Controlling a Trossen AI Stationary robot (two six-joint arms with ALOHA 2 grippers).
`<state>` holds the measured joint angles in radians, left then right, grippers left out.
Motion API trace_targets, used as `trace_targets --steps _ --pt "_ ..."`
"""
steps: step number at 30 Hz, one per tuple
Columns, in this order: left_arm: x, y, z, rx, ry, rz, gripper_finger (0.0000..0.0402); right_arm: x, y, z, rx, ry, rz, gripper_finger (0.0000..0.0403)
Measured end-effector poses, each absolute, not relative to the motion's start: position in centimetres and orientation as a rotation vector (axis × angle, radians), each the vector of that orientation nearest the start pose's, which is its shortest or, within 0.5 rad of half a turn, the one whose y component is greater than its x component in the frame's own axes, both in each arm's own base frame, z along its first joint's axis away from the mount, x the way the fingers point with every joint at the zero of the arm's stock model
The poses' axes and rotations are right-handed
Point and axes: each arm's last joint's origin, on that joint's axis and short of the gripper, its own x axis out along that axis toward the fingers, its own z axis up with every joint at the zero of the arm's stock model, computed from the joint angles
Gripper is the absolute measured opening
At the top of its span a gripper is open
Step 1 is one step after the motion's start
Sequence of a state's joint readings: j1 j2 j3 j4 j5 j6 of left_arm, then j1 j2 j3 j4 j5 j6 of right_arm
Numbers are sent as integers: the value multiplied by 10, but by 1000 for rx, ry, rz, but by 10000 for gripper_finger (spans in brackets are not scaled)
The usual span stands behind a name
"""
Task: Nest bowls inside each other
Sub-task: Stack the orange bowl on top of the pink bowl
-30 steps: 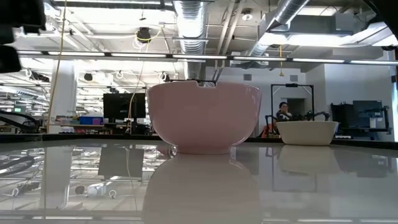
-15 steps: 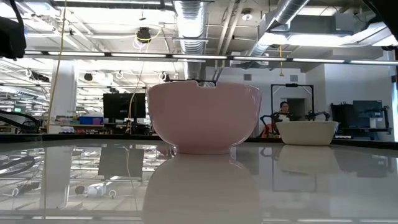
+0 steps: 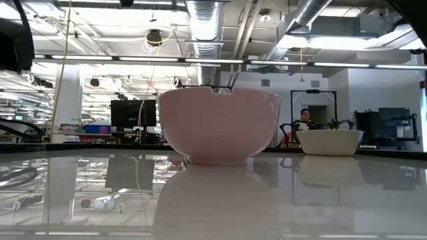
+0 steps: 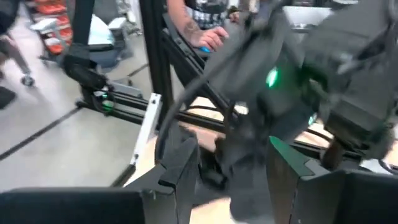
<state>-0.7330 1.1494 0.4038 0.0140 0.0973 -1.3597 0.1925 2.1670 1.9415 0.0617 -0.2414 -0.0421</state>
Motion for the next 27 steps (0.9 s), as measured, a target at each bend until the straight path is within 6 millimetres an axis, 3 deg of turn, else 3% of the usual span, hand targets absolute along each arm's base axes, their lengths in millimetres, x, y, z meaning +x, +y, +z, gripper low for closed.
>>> trace_targets --steps 5,12,21,27 --pt "166 -152 142 -989 1026 -193 0 495 105 332 -37 105 458 157" --pt "187 -157 140 -1036 808 -217 0 483 102 354 -46 66 457 157" --pt "223 -138 161 -961 646 -208 0 479 105 344 -14 194 530 157" --pt "229 -124 161 -900 656 -180 0 475 110 339 63 273 680 156"
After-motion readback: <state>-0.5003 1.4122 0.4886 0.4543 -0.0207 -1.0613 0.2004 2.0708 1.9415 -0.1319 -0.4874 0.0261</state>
